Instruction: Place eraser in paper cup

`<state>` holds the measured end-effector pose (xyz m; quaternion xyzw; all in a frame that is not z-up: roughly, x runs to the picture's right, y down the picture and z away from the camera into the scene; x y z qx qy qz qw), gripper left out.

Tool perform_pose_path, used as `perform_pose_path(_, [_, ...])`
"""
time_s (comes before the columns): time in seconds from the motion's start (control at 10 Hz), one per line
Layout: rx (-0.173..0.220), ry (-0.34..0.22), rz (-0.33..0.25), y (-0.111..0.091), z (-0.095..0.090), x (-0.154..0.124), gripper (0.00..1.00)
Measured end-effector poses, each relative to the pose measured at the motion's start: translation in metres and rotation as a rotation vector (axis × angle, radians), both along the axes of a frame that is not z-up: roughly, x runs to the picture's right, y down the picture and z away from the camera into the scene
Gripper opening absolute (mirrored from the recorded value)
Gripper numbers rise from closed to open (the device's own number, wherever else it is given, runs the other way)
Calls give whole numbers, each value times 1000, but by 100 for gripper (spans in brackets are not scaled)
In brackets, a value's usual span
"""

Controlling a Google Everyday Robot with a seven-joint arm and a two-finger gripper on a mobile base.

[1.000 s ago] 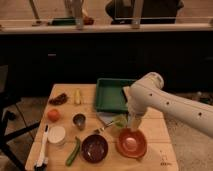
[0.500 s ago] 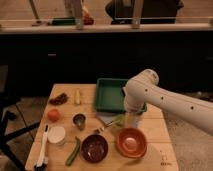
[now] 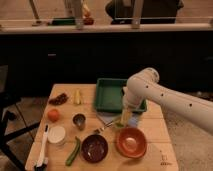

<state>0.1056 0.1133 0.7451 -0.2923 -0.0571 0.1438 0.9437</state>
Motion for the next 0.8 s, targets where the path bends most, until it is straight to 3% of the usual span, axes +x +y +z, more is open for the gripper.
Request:
perform_pose_path(0.4, [-12,31,105,-9,17,-1,80])
perform_pose_path(0.8, [3,31,183,-37,46,-10,80])
